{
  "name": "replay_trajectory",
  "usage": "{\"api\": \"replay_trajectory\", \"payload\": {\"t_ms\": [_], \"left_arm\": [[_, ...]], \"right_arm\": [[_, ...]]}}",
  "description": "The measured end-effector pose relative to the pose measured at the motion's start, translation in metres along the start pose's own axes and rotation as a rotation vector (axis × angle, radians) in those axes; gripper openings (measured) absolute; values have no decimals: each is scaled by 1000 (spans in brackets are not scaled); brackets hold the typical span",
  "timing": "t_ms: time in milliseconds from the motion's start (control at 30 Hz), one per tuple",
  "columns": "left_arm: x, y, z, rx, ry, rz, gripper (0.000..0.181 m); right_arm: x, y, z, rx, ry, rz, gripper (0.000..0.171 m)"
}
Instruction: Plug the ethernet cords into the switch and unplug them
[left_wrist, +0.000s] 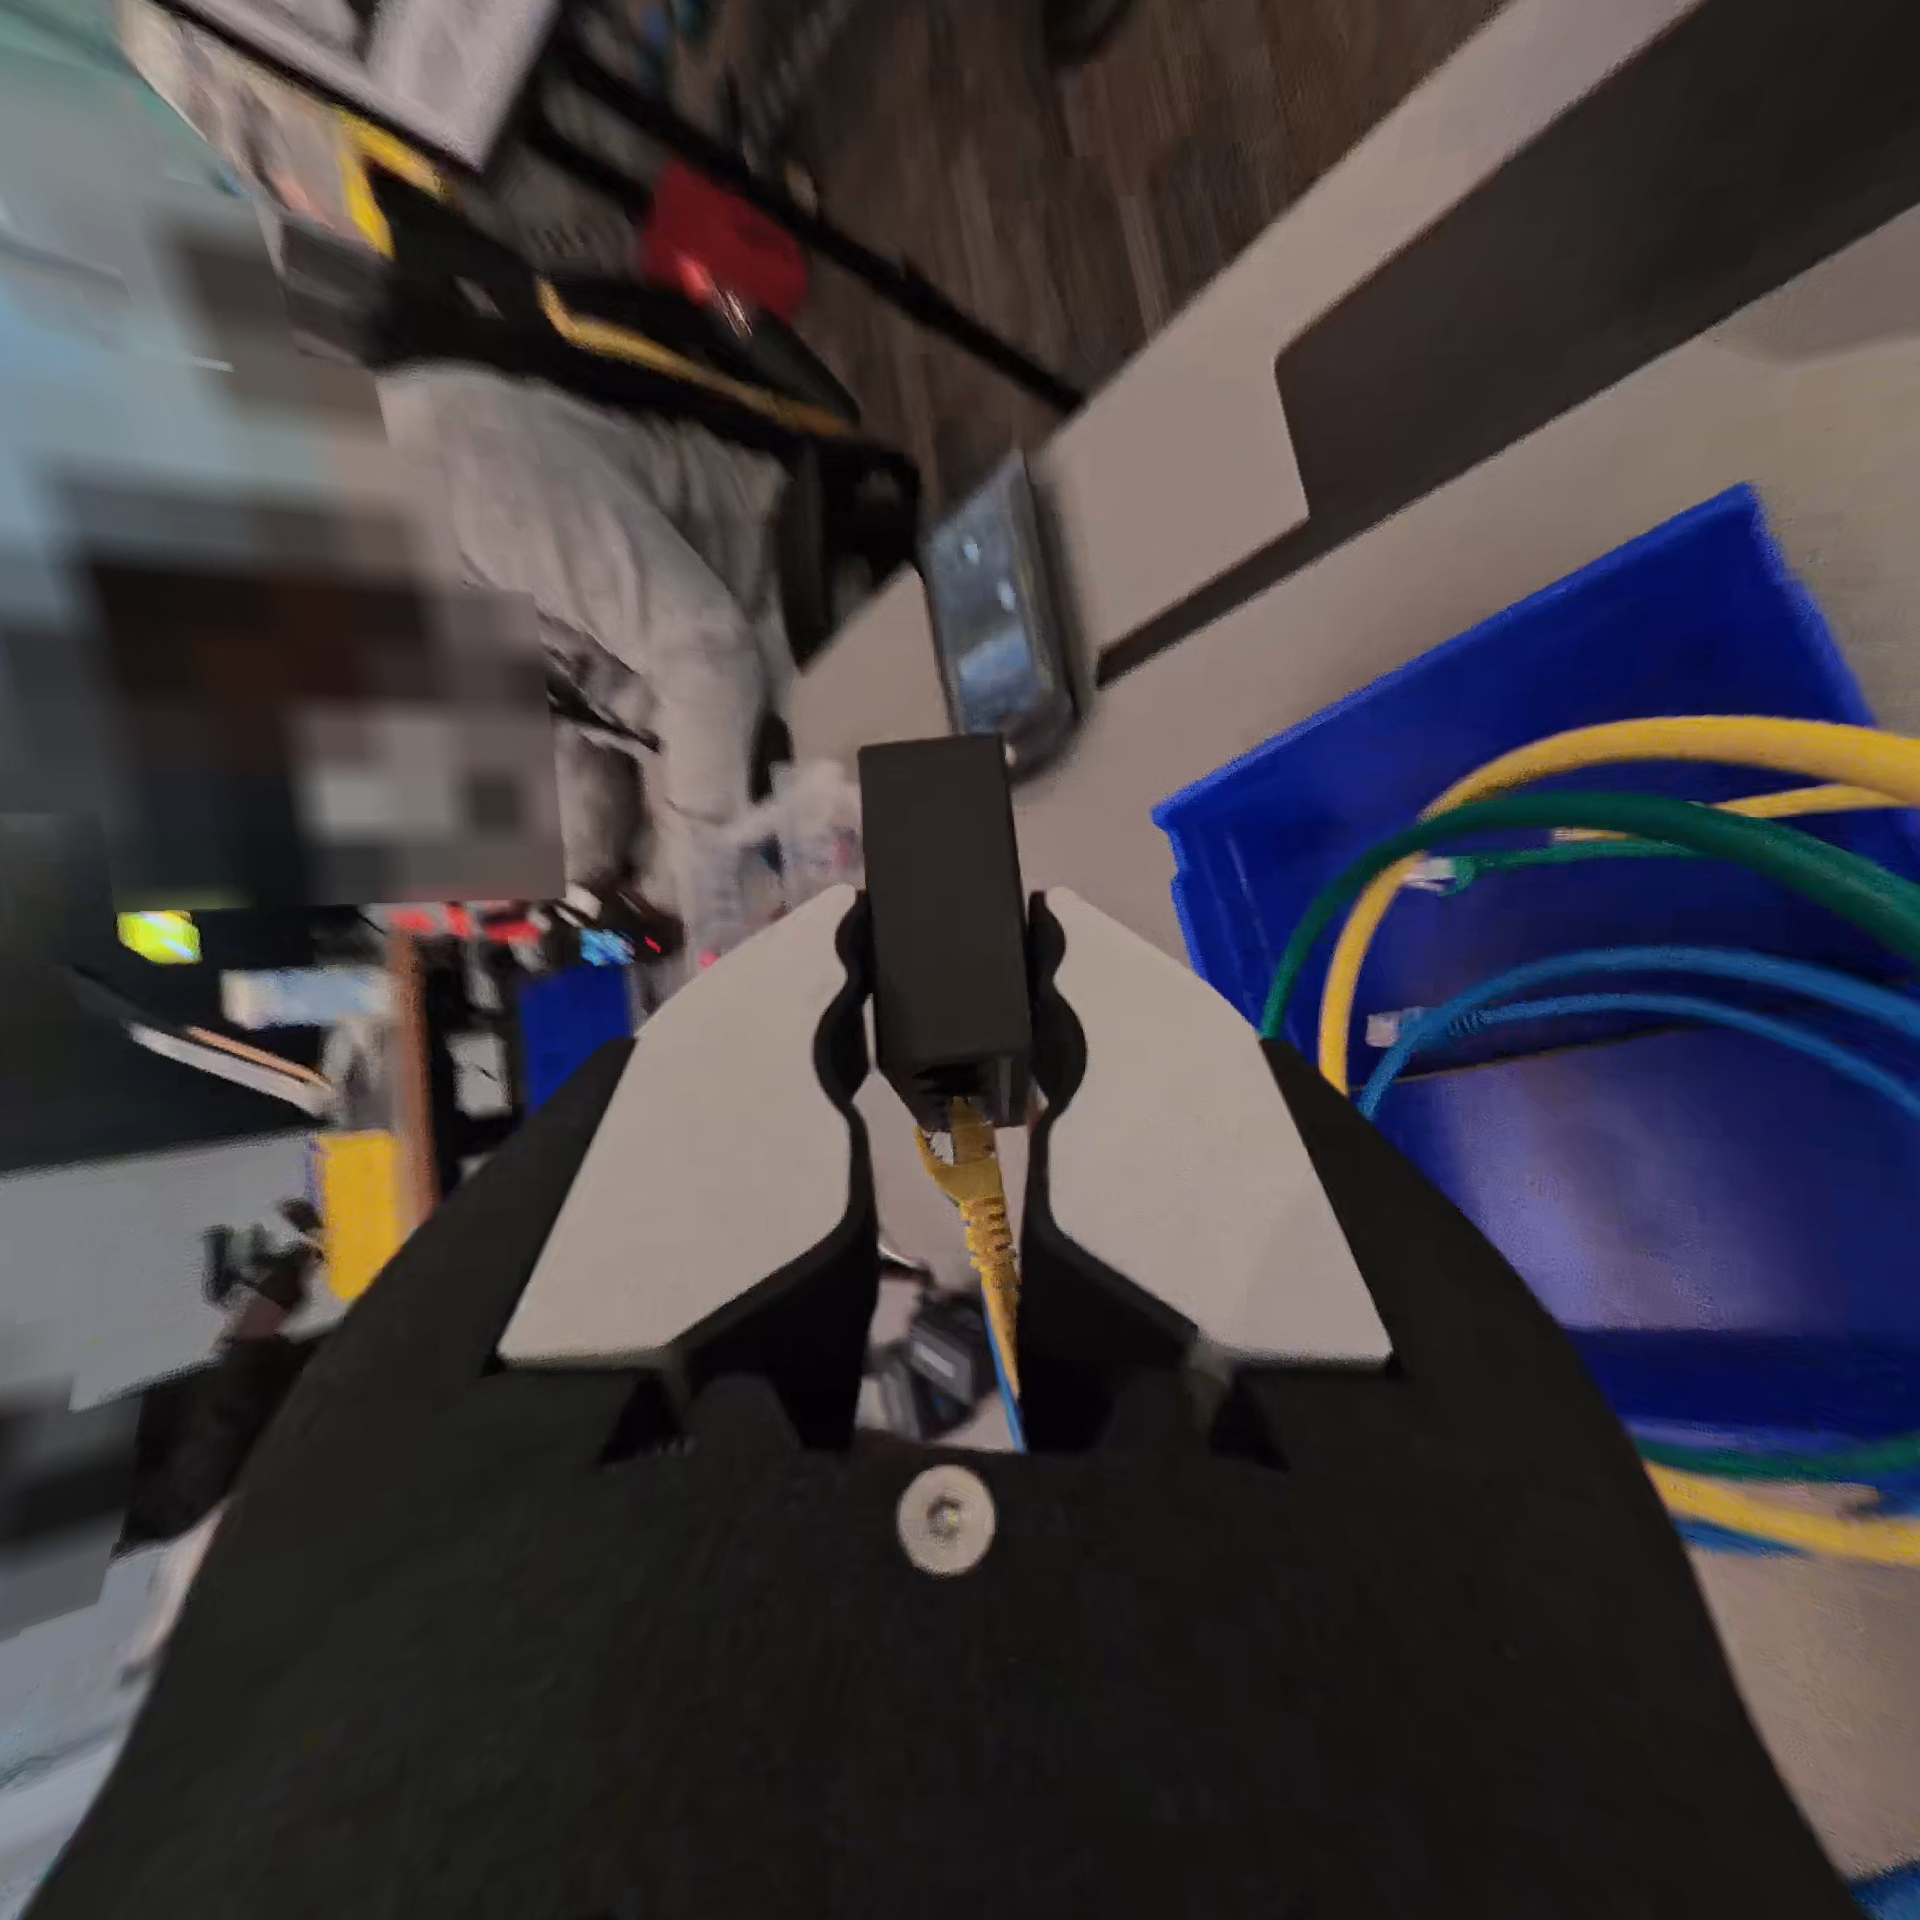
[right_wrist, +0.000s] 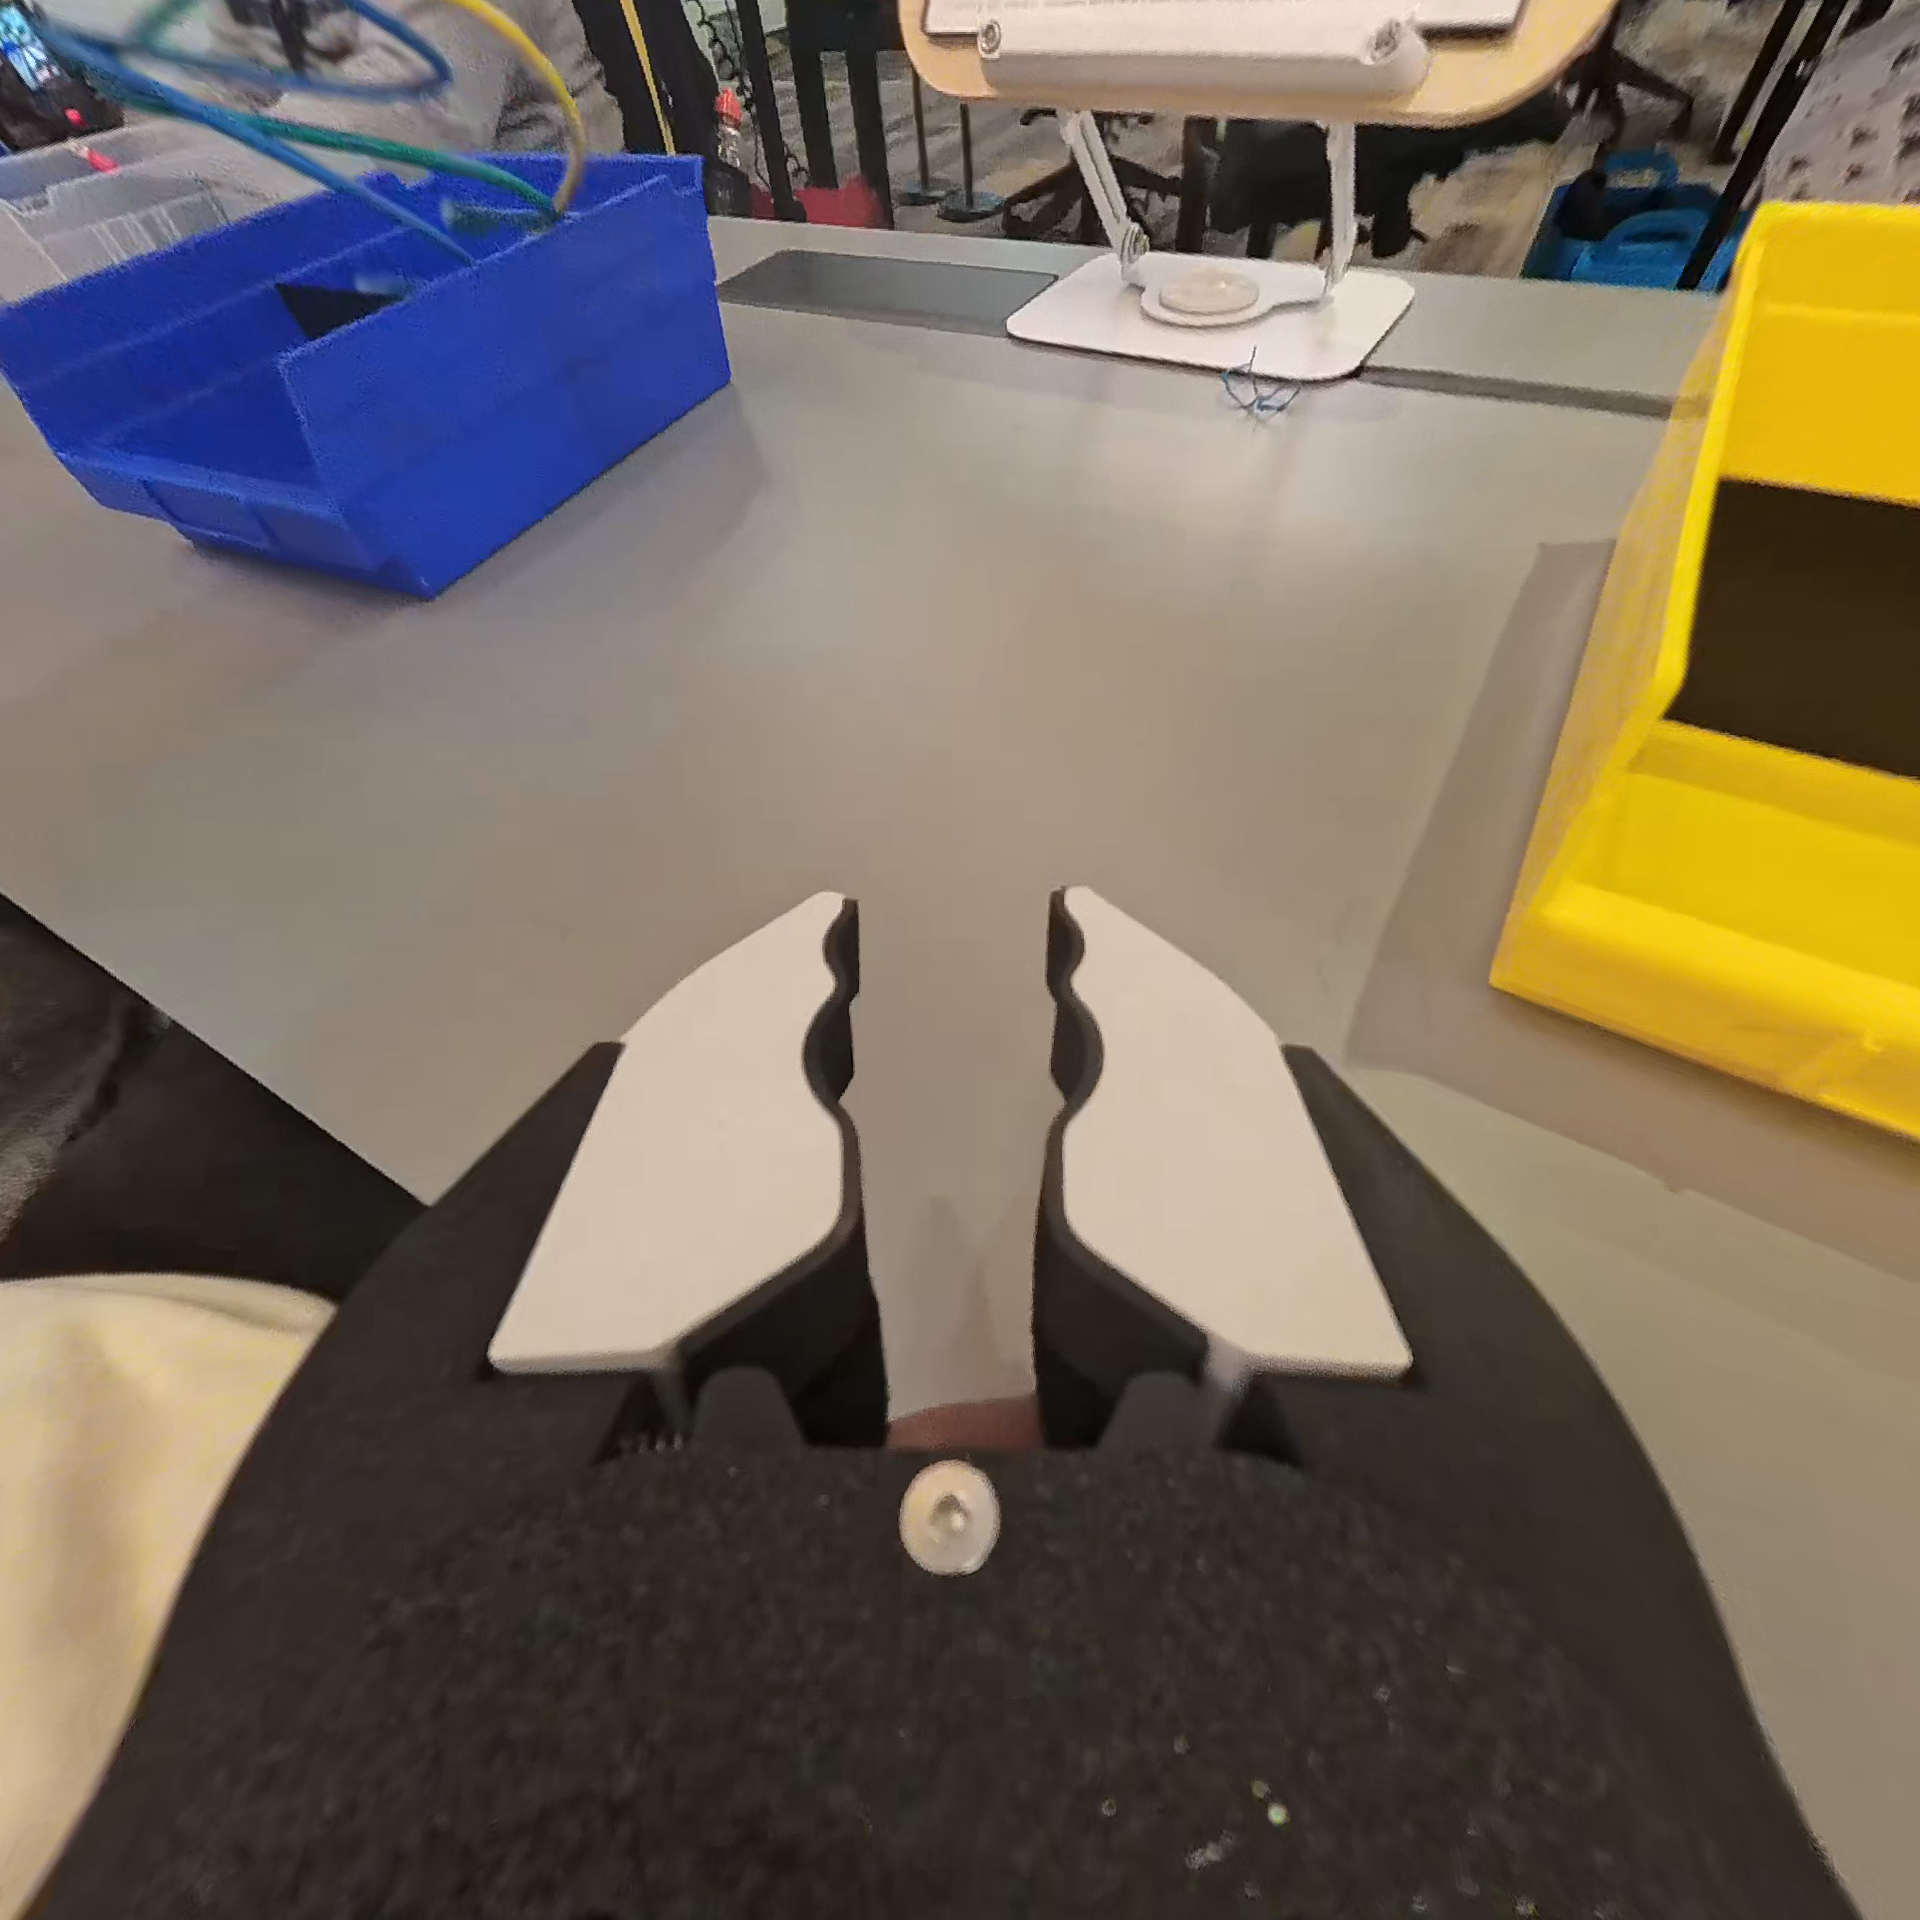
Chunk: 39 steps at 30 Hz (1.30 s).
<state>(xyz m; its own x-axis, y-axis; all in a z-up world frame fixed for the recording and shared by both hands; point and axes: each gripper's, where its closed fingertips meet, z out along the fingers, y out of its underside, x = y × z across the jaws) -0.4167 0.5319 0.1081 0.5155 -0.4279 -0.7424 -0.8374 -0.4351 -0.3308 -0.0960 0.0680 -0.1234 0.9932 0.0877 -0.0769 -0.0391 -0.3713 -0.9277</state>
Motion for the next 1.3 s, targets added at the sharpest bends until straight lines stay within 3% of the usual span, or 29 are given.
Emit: {"api": "replay_trajectory", "payload": {"t_ms": [133, 267, 400, 567, 733, 900, 1000, 1100, 1300], "left_arm": [[27, -40, -97, 296, -80, 195, 27], [98, -65, -187, 538, -13, 344, 27], [183, -71, -237, 619, 76, 515, 28], [286, -69, -246, 633, 266, 669, 28], [359, -54, -247, 663, 538, 754, 28], [402, -38, -254, 711, 714, 895, 27], [413, -36, -252, 735, 714, 907, 27], [412, -32, -257, 783, 821, 810, 32], [333, -29, -246, 852, 1083, 372, 38]], "right_arm": [[-5, -27, 9, 65, -20, -111, 34], [-22, -92, 12, 202, -162, -113, 39], [-33, -164, 17, 284, -222, -254, 41], [-31, -198, 53, 275, -222, -422, 44], [-23, -163, 84, 251, -357, -379, 44], [-37, -117, 95, 143, -474, -531, 45], [-33, -107, 101, 111, -446, -613, 37], [-29, -103, 103, 114, -433, -654, 34], [-29, -91, 110, 186, -358, -789, 32]]}}
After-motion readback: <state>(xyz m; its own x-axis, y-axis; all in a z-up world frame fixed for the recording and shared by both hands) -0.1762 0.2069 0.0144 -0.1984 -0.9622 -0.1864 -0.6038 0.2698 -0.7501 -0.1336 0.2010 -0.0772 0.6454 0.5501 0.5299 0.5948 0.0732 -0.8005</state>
